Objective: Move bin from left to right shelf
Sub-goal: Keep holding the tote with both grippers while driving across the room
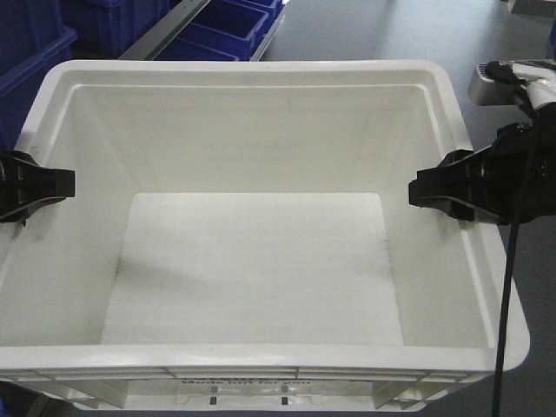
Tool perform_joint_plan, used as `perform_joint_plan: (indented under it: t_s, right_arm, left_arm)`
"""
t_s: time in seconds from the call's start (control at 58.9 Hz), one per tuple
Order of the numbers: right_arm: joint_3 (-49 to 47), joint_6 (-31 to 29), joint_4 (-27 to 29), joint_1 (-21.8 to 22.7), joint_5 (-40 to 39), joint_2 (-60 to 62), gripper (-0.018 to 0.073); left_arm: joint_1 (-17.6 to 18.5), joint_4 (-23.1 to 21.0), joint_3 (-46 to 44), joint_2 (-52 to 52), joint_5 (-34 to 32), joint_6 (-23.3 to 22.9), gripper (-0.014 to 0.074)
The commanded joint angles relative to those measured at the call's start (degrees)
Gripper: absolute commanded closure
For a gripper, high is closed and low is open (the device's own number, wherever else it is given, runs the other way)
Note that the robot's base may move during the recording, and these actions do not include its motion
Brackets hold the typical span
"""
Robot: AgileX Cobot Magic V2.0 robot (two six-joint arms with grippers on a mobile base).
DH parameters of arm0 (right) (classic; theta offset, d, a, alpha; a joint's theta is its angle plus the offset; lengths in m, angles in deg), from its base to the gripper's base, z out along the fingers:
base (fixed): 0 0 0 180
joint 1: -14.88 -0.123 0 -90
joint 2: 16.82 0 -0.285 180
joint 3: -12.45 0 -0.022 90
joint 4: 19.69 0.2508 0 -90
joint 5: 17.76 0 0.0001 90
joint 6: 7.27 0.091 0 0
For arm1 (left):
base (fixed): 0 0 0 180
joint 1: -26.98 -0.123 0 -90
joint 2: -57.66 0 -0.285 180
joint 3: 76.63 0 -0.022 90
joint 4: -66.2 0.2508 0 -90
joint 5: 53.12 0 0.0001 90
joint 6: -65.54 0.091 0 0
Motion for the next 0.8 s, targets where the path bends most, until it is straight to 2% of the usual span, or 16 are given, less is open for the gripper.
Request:
perform_joint_plan:
  t_s: [0.0, 0.781]
  right_arm:
    - [-2.44, -2.41, 2.25, 0.21, -4.39, 2.06, 0.0564]
    - [-2.44, -2.41, 2.25, 0.21, -4.39, 2.06, 0.0564]
  left_arm:
    - [0.23, -0.12, -1.98, 1.76, -7.26, 1.95, 0.0602]
    - [0.23, -0.12, -1.98, 1.76, -7.26, 1.95, 0.0602]
